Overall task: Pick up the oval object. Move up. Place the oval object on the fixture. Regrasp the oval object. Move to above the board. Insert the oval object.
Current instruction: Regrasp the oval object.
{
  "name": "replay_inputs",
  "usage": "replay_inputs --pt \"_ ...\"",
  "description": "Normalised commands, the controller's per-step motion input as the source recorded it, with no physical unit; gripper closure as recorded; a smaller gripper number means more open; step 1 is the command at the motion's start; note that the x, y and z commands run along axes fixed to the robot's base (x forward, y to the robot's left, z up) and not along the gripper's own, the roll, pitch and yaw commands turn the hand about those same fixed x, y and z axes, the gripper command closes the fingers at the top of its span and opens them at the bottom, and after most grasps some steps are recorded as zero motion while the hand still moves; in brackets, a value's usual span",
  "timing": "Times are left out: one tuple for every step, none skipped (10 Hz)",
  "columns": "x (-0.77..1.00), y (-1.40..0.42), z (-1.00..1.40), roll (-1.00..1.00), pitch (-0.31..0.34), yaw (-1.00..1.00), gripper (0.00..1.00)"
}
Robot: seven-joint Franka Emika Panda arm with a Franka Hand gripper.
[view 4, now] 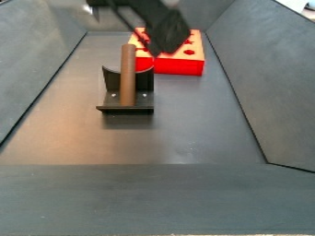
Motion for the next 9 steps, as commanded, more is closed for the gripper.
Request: replay_inputs --pt "-0.04 0.01 0.47 0.03 0.035 0.01 0.0" --pt "-0.03 0.01 0.22 0.03 0.044 0.0 0.0" --pt "-1.0 0.0 0.0 0.0 0.001 -0.08 0.0" --pt "-1.0 0.0 0.0 0.0 -0.035 -0.09 0.0" --pt "-1.0 0.0 0.01 0.01 -0.053 -0.09 0.0" --pt "-1.0 0.0 0.01 0.03 -0.082 -0.07 0.0" --pt "-1.0 0.01 0.01 0.03 -0.099 -0.05 0.0" --pt "-1.0 0.0 0.01 0.05 -0.119 -0.03 0.0" --pt "-1.0 0.0 0.02 0.06 -0.131 -0.01 0.0"
